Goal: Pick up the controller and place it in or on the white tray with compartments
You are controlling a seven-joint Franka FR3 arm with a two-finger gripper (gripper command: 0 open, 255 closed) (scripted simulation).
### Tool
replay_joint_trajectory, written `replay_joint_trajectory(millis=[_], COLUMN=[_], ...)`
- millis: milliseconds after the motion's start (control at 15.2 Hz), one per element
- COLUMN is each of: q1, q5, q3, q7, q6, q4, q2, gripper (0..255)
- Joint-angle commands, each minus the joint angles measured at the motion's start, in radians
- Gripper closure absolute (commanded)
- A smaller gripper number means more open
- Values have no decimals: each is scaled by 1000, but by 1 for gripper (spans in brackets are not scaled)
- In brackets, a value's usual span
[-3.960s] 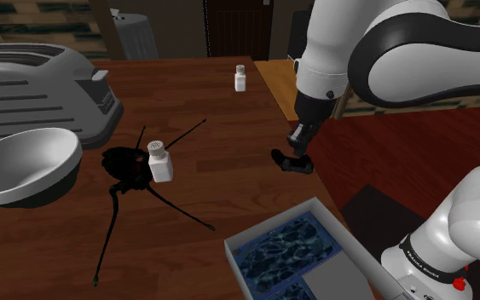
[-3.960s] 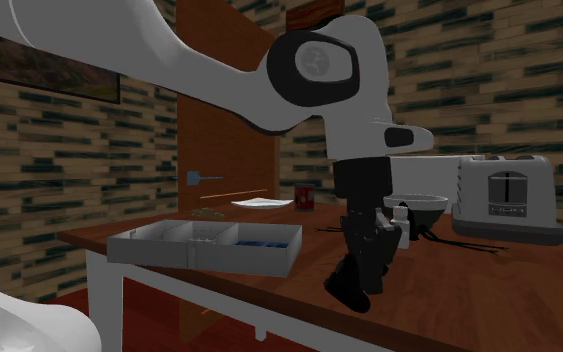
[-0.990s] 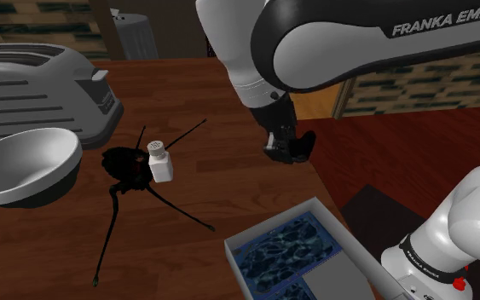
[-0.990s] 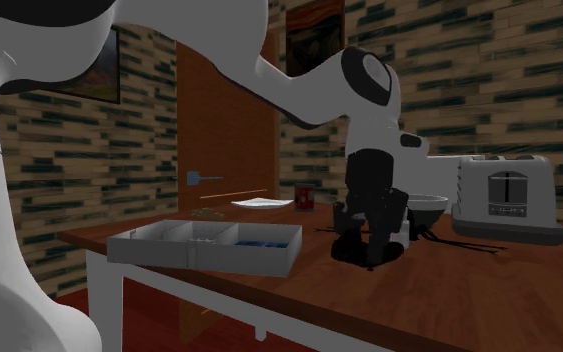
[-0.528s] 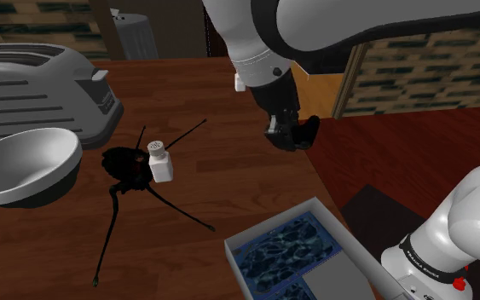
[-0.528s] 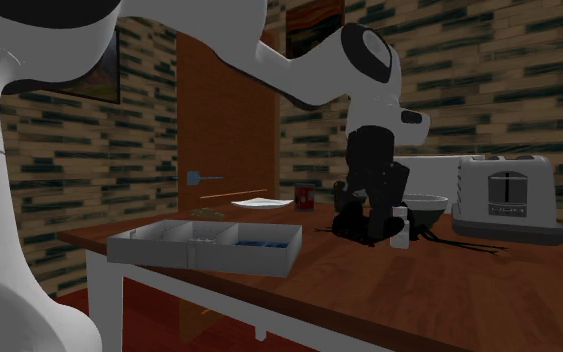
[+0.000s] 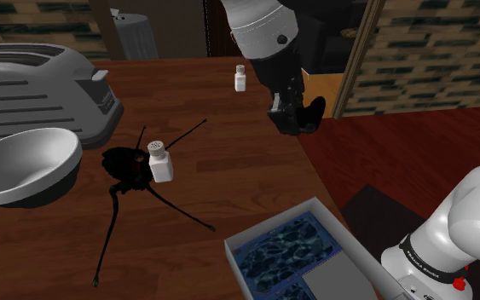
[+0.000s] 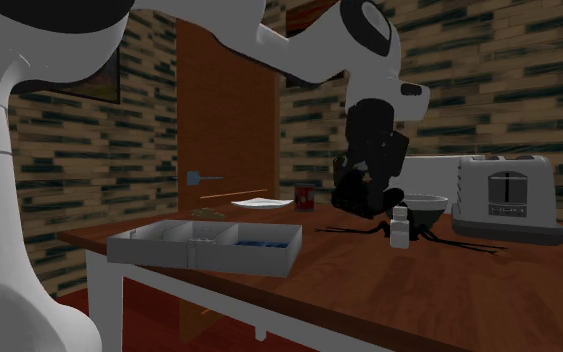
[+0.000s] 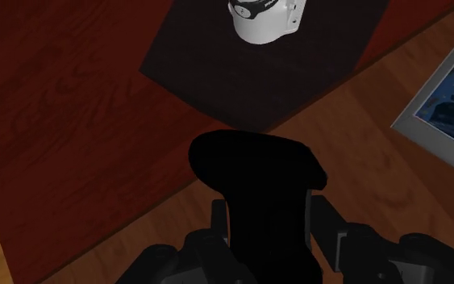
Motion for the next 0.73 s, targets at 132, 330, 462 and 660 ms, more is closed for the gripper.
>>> replay_joint_trajectory(millis=[132, 330, 462, 660], q1=[11, 38, 57, 87], q5=[8, 53, 82, 123], q3=[13, 44, 67, 106], q7=[21, 85, 132, 209], q6=[-38, -50, -59, -72], q4=[35, 19, 14, 16], q2=[2, -24, -35, -43], gripper=[255, 255, 255, 255])
